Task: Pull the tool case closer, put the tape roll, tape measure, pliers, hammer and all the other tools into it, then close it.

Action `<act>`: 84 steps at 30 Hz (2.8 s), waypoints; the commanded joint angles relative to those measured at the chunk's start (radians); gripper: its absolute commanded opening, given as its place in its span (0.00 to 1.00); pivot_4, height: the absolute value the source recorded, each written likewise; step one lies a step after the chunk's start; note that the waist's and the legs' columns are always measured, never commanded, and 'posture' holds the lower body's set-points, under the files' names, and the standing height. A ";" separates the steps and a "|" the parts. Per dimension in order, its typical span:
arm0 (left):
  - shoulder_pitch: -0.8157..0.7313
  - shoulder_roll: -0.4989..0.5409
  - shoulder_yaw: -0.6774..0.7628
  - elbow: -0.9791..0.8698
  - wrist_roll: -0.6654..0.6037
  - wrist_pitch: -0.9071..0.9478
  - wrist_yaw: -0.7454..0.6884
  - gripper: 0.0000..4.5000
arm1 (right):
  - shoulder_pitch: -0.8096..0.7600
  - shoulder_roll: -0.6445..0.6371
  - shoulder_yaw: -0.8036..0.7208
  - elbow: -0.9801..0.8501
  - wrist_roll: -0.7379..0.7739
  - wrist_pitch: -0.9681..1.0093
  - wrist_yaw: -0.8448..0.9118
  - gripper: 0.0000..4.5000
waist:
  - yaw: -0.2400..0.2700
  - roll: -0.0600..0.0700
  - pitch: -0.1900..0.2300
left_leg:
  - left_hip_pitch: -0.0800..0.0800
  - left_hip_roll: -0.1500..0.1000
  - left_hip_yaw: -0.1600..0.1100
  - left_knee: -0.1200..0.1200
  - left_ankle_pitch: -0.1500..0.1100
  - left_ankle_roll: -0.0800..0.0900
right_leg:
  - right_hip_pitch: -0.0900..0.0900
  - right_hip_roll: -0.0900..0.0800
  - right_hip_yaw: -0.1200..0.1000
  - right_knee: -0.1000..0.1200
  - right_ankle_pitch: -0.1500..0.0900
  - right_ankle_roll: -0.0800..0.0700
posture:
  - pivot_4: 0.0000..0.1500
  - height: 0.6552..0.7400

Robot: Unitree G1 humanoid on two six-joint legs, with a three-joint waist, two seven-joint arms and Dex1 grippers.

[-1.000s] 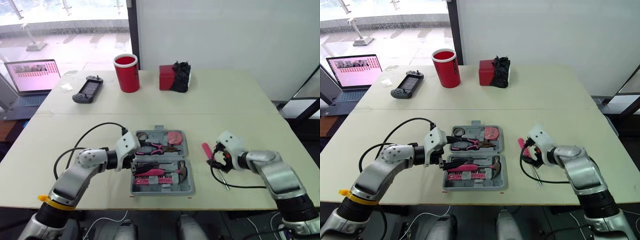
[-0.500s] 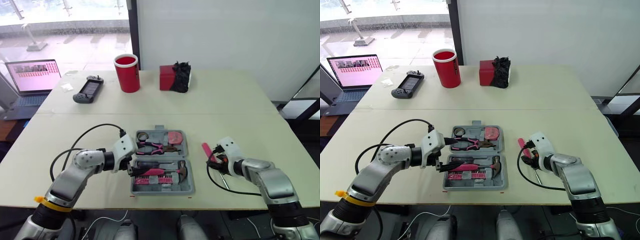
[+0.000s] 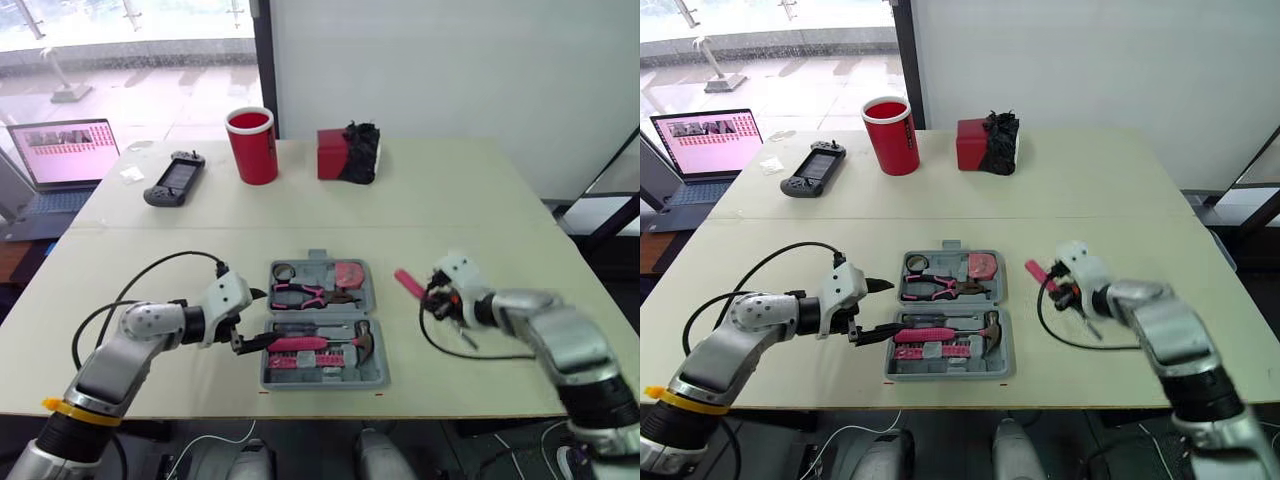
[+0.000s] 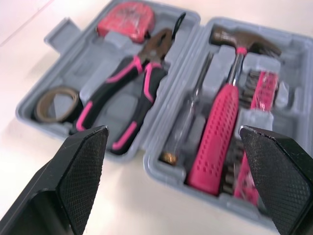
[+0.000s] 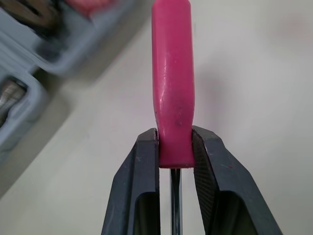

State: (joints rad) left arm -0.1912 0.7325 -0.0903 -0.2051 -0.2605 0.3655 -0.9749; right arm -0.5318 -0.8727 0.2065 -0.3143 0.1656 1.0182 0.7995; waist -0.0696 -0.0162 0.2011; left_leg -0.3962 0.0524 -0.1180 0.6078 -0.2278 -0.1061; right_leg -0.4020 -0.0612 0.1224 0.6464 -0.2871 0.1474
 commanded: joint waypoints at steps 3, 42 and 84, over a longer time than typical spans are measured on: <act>0.143 0.103 0.116 -0.001 -0.057 -0.054 -0.107 1.00 | -0.307 -0.063 0.339 -0.050 0.046 0.088 0.344 0.09 | -0.012 0.003 0.002 | -0.003 0.000 0.001 -0.001 0.000 0.000 | -0.005 -0.001 0.001 0.000 0.000 0.001 | 1.00 1.00; 0.512 0.112 0.196 -0.233 -0.071 -0.009 -0.026 1.00 | -0.499 0.393 0.795 0.058 0.058 0.282 0.196 0.09 | -0.002 0.003 0.002 | -0.017 0.000 0.001 0.004 0.000 -0.001 | -0.019 -0.001 -0.001 0.004 0.004 -0.001 | 1.00 1.00; 0.332 0.146 0.169 -0.105 -0.070 -0.033 -0.098 1.00 | 0.077 0.356 0.263 0.079 0.185 -0.434 0.242 0.01 | 0.000 0.000 0.000 | -0.013 0.000 0.001 0.005 0.000 -0.001 | -0.013 -0.001 -0.001 0.003 0.003 -0.003 | 1.00 1.00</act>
State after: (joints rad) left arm 0.1494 0.8639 0.0700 -0.2950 -0.3163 0.3360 -1.0624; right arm -0.4704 -0.5385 0.4841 -0.2491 0.3530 0.6448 1.0270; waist -0.0693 -0.0161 0.2011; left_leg -0.4094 0.0526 -0.1175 0.6131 -0.2273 -0.1067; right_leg -0.4144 -0.0617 0.1215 0.6496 -0.2845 0.1450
